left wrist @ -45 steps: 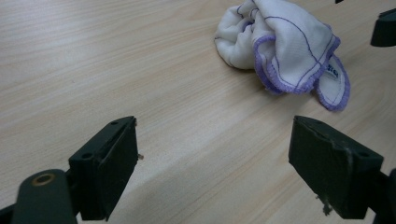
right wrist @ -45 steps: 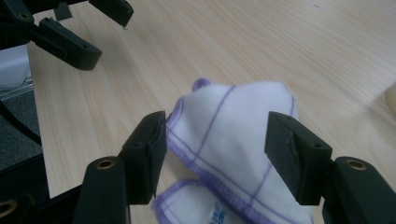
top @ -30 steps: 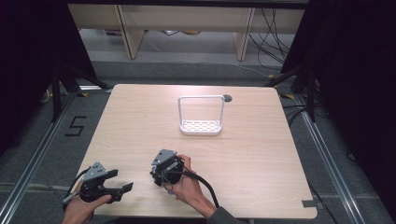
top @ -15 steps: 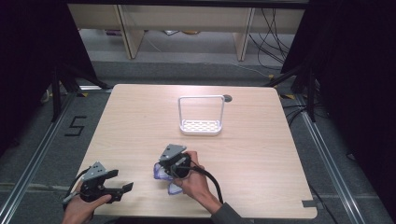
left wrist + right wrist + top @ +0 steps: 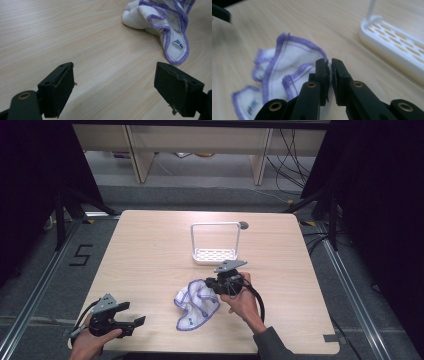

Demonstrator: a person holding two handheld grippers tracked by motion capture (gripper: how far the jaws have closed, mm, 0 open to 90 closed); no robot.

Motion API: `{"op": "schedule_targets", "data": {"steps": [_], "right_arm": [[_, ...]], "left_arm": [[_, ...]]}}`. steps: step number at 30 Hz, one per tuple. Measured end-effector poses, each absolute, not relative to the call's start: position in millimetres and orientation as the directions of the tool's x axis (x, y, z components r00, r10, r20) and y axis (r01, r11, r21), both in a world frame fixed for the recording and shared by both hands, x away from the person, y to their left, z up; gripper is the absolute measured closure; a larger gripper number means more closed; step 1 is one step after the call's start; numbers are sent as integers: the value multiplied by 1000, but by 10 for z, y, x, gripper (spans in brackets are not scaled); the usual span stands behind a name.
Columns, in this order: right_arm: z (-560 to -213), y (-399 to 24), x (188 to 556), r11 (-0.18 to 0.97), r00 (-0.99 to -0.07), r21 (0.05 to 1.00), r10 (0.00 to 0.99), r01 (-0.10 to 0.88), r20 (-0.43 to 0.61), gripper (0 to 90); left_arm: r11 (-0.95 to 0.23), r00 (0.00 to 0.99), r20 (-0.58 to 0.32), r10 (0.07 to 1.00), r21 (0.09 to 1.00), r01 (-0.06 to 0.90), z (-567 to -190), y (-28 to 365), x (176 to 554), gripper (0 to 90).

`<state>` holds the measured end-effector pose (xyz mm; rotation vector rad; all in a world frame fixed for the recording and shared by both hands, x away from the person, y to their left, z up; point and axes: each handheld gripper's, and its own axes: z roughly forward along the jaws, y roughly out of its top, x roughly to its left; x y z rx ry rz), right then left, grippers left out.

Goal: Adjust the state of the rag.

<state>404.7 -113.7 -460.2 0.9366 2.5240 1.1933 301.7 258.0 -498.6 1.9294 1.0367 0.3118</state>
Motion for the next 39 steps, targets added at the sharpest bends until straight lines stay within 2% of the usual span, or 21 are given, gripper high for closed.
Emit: {"op": "schedule_targets", "data": {"steps": [4,8,9,10,13,14,16,18,20,22,27,30,34,35,36,37,38,39], "right_arm": [[-4717,-1286,4102,481,-746,714,661,509,85,843],[-4820,-1359,4147,506,-744,699,667,505,54,829],[-4832,-1391,4140,517,-732,671,679,531,57,814],[-4810,-1448,4131,514,-706,662,708,546,32,727],[-4695,-1551,4090,446,-656,696,753,563,48,651],[-4625,-1601,4066,457,-665,700,746,549,35,619],[-4563,-1627,4025,444,-660,713,751,543,36,603],[-4422,-1680,3909,436,-667,733,744,523,33,545],[-4404,-1691,3891,439,-676,745,736,503,23,531],[-4383,-1699,3854,424,-671,745,740,515,43,472],[-4405,-1626,3862,387,-665,749,741,538,95,421],[-4417,-1561,3882,400,-672,748,736,530,82,388],[-4457,-1495,3920,392,-668,742,737,544,101,375],[-4493,-1462,3933,368,-655,749,747,551,115,374],[-4526,-1442,3972,408,-661,715,744,567,100,378],[-4526,-1442,3972,408,-661,715,744,567,100,378],[-4551,-1416,3978,408,-658,716,747,566,95,400],[-4563,-1387,3985,446,-680,698,728,560,81,499]], "left_arm": [[-277,641,-180,746,792,544,-4980,2497,3042,165],[-276,658,-182,731,803,529,-4983,2419,3072,166],[-277,662,-183,727,803,527,-4978,2395,3079,168],[-277,668,-186,720,806,523,-4964,2354,3097,171],[-295,685,-170,708,811,505,-4929,2268,3146,175],[-286,691,-173,702,820,496,-4929,2224,3173,175],[-298,699,-167,696,818,492,-4917,2188,3198,175],[-283,702,-171,691,830,481,-4883,2034,3276,181],[-314,723,-148,674,830,462,-4849,1977,3324,183],[-332,743,-130,657,835,439,-4791,1851,3386,190],[-346,765,-127,631,837,424,-4736,1605,3546,195],[-362,773,-141,618,823,439,-4764,1453,3643,194],[-419,788,-101,608,802,426,-4808,1305,3701,196],[-468,797,-55,602,784,407,-4826,1264,3730,196],[-500,793,-17,609,768,400,-4862,1209,3756,239],[-500,793,-17,609,768,400,-4862,1209,3756,291],[-535,807,3,591,750,389,-4890,1185,3774,291],[-578,816,42,577,727,371,-4930,1169,3798,406]]}}
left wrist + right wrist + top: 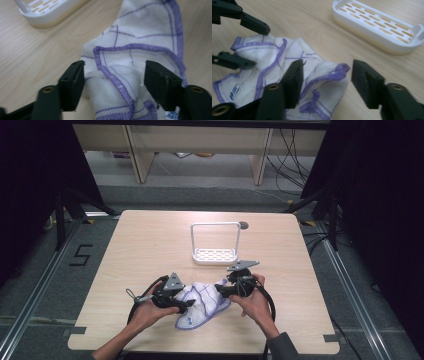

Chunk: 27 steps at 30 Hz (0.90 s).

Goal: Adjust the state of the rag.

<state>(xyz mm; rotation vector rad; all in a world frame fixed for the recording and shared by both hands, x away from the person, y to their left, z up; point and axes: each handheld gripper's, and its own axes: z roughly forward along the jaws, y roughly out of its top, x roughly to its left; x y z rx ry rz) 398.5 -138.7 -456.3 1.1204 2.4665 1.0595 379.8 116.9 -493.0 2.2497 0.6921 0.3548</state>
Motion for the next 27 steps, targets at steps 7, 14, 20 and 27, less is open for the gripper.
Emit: {"op": "schedule_targets", "data": {"steps": [7,14,20,27], "right_arm": [[-4525,-1418,3949,510,-729,713,684,481,3,876],[-4258,-1615,3823,490,-740,756,673,435,-10,886],[-4011,-1842,3749,427,-708,795,706,430,4,885],[-4043,-1405,4126,432,-712,788,702,438,11,886]], "left_arm": [[-583,831,90,549,754,303,-4889,1262,3780,773],[-457,820,4,572,832,315,-4627,1573,3649,797],[-364,805,-110,583,851,380,-4577,1798,3653,796],[-305,729,-166,664,830,467,-4863,1933,3869,796]]}}
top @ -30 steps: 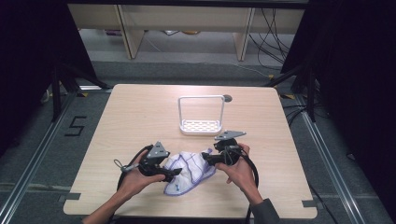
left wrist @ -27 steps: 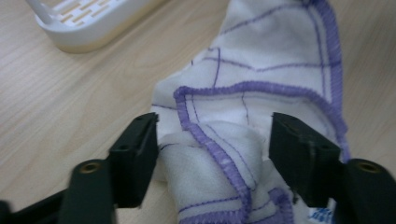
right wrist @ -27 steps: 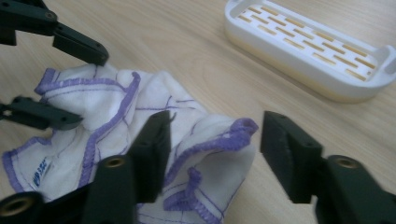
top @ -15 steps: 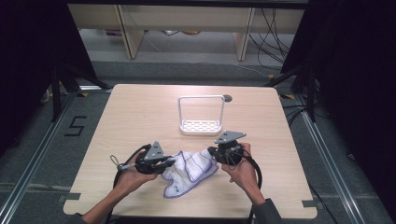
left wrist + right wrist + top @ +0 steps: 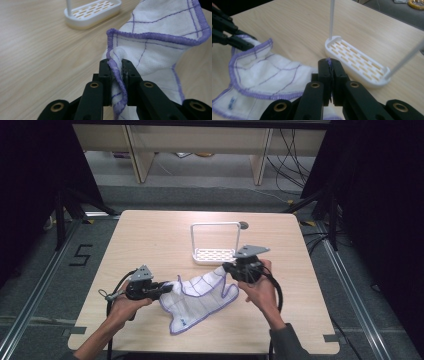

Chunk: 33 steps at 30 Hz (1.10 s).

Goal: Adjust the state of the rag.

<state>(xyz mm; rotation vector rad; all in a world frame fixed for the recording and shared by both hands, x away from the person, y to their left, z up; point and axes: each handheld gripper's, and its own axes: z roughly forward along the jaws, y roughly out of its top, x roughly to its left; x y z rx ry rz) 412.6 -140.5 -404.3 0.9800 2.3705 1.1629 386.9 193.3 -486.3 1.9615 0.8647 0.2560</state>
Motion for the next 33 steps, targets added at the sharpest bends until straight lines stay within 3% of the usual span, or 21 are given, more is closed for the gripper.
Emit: {"op": "schedule_targets", "data": {"steps": [7,9,13,15,16,17,18,19,20,21,23,26,32,33], "right_arm": [[-4343,-777,4586,522,-739,714,674,467,-10,883],[-4416,-679,4649,531,-724,674,690,513,8,882],[-4645,-545,4761,613,-769,634,637,473,-42,875],[-4697,-528,4757,617,-768,623,639,480,-42,866],[-4771,-522,4746,627,-774,610,632,485,-35,785],[-4771,-522,4746,627,-774,610,632,485,-35,785],[-4725,-559,4710,595,-745,615,667,518,-19,650],[-4725,-559,4710,595,-745,615,667,518,-19,650],[-4610,-656,4658,558,-723,646,691,521,-14,568],[-4610,-656,4658,558,-723,646,691,521,-14,568],[-4466,-836,4549,545,-723,662,691,516,-5,468],[-4404,-1060,4386,528,-709,671,705,521,-4,436],[-4516,-1418,4162,588,-723,620,689,520,-47,434],[-4571,-1510,4083,583,-719,616,694,530,-38,437]], "left_arm": [[-279,653,-196,731,788,549,-5072,2133,3982,763],[-260,633,-201,748,789,557,-5110,2171,3989,711],[-307,633,-167,756,764,568,-5101,2251,3946,538],[-291,623,-171,764,770,568,-5088,2256,3908,517],[-285,607,-169,776,766,577,-5043,2280,3849,430],[-285,607,-169,776,766,577,-5043,2280,3849,390],[-257,592,-175,787,779,572,-4987,2289,3749,351],[-257,592,-175,787,779,572,-4987,2289,3749,335],[-255,590,-164,791,788,560,-4927,2293,3617,314],[-255,590,-164,791,788,560,-4927,2293,3617,308],[-286,614,-133,778,795,534,-4888,2281,3470,298],[-303,661,-144,736,804,512,-4904,2106,3209,293],[-333,688,-154,709,787,520,-4973,1878,3050,261],[-383,716,-132,685,771,508,-4990,1807,3012,260]]}}
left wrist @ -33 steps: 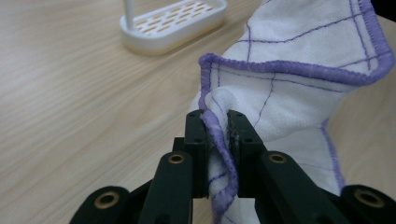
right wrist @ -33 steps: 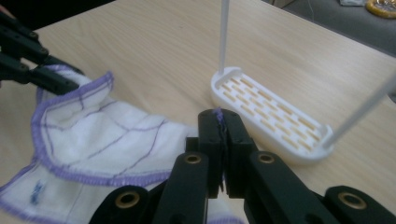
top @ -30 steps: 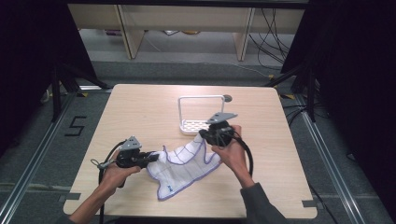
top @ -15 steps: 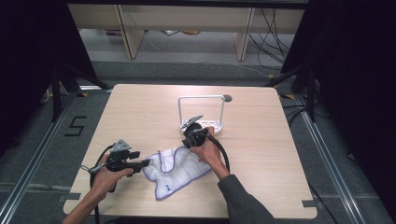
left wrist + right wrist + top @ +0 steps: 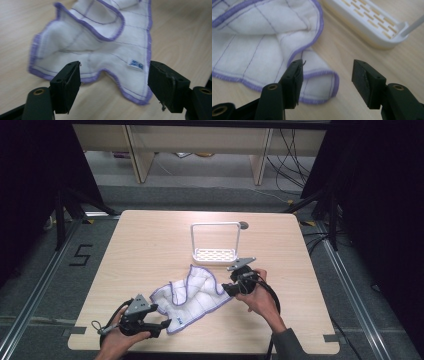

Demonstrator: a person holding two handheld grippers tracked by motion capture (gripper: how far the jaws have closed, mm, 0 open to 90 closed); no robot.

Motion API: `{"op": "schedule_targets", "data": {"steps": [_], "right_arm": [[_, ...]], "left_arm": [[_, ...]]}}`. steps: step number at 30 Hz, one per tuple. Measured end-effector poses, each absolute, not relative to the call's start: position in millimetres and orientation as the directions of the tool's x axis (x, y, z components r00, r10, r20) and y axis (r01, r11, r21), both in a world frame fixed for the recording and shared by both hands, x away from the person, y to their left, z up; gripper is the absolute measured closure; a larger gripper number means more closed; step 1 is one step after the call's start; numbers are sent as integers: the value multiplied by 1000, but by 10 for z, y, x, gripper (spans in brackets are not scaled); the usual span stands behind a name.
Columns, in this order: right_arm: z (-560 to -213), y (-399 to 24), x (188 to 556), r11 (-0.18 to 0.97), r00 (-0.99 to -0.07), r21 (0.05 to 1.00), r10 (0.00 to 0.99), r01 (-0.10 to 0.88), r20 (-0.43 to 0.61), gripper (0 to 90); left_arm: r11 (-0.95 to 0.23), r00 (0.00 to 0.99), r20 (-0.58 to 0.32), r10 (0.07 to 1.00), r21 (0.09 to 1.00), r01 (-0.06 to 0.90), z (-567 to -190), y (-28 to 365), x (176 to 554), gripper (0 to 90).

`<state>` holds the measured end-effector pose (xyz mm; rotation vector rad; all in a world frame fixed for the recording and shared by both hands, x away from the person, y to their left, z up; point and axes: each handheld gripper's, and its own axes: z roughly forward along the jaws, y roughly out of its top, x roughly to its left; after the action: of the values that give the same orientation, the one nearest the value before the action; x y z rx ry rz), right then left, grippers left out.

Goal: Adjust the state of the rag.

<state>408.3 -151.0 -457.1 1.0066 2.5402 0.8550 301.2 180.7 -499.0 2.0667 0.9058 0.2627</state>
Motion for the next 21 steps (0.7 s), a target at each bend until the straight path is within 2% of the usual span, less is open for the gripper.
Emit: {"op": "schedule_targets", "data": {"steps": [4,7,10,13,14,16,17,18,19,20,21], "right_arm": [[-4720,-1635,4025,582,-717,614,696,533,-38,428],[-4779,-1679,4039,564,-702,596,713,572,-1,434],[-4853,-1658,4068,569,-708,601,706,561,-7,446],[-4900,-1629,4109,594,-730,587,683,550,-8,516],[-4935,-1605,4128,591,-729,594,685,546,-11,610],[-4930,-1601,4130,617,-739,573,673,540,-29,720],[-4930,-1601,4130,617,-739,573,673,540,-29,720],[-4930,-1594,4125,630,-754,575,656,522,-33,788],[-4913,-1590,4107,637,-766,575,643,514,-28,824],[-4884,-1577,4069,635,-761,576,647,515,-32,855],[-4855,-1580,4045,632,-760,579,649,515,-32,860]], "left_arm": [[-424,736,-100,669,763,488,-5036,1656,2971,244],[-449,739,-79,669,750,487,-5076,1569,2989,240],[-486,748,-47,662,732,477,-5100,1537,3010,250],[-533,763,-9,647,710,460,-5135,1485,3060,287],[-545,769,1,639,706,452,-5144,1471,3073,348],[-567,781,45,623,713,411,-5140,1449,3103,421],[-567,781,45,623,713,411,-5140,1449,3103,539],[-598,798,79,598,706,379,-5125,1453,3106,539],[-590,796,78,600,715,375,-5137,1441,3100,604],[-615,808,113,578,711,341,-5128,1454,3105,721],[-608,815,99,571,718,339,-5123,1463,3107,760]]}}
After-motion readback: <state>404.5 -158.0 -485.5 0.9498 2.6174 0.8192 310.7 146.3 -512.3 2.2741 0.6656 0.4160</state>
